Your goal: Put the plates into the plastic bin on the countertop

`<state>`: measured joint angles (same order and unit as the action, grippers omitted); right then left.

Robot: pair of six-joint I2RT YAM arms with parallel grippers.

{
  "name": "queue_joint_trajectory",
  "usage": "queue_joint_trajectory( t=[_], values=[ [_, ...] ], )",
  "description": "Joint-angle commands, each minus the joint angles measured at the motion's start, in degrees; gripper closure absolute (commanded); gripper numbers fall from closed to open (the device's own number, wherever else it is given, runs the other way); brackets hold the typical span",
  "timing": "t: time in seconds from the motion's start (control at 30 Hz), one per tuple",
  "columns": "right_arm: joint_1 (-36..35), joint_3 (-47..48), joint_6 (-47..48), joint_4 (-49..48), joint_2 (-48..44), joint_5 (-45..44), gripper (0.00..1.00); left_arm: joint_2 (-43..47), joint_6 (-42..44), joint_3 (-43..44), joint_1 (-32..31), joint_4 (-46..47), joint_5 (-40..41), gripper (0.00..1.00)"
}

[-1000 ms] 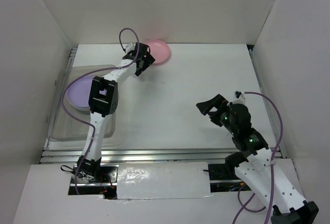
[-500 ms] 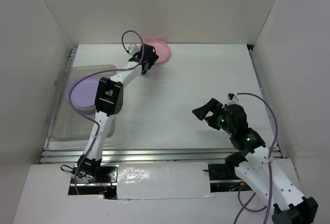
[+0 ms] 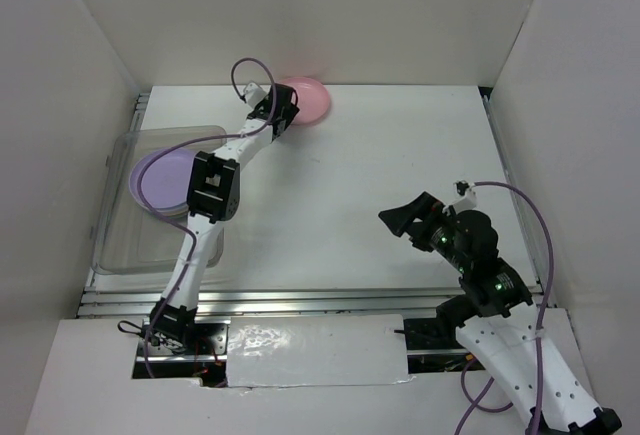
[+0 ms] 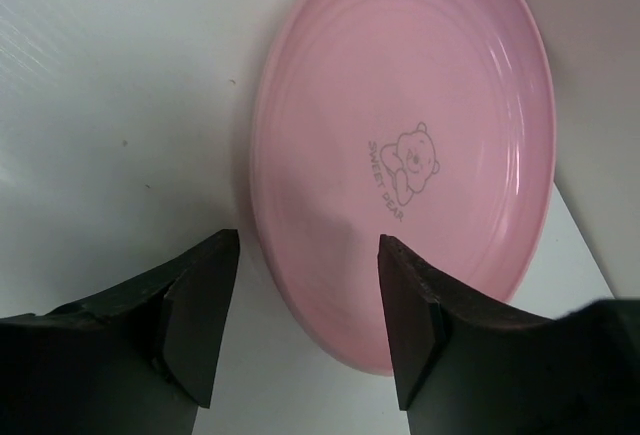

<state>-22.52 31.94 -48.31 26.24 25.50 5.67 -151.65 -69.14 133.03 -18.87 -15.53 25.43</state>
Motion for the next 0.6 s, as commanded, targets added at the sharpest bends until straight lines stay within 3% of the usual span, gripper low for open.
queue_joint_trajectory(
  t=[0.0, 0.03, 0.1, 0.13, 0.3, 0.33, 0.37, 0.57],
  values=[
    [-0.2, 3.0, 0.5, 1.0, -1.9, 1.4, 0.0, -2.8, 0.7, -0.8, 1.4, -1.2, -0.9, 0.3],
    [-0.2, 3.2, 0.5, 1.1, -2.2, 1.4, 0.0, -2.8, 1.0, -0.8, 1.5, -1.1, -1.3, 0.37],
    [-0.2, 4.0, 0.4, 1.7, -2.6, 1.4, 0.0, -2.6, 1.2, -0.8, 1.6, -1.3, -1.3, 0.41],
    [-0.2, 4.3, 0.2, 1.8, -3.0, 1.4, 0.0, -2.3, 1.5, -1.2, 1.6, -1.3, -1.4, 0.51],
    [-0.2, 4.5, -0.1, 1.9, -3.7, 1.4, 0.0, 0.7, 1.9, -5.1, 1.5, -1.3, -1.5, 0.81],
    [-0.2, 4.6, -0.3, 2.0, -4.0, 1.4, 0.0, 1.5, 2.1, -5.9, 1.6, -1.3, -1.8, 0.95],
    [-0.2, 4.7, -0.5, 2.1, -4.2, 1.4, 0.0, 2.3, 2.2, -7.9, 1.6, -1.7, -1.7, 1.0],
    [-0.2, 6.0, -0.9, 2.2, -4.8, 1.4, 0.0, 18.2, 8.3, -22.6, -1.9, 2.5, 0.6, 1.0]
  ],
)
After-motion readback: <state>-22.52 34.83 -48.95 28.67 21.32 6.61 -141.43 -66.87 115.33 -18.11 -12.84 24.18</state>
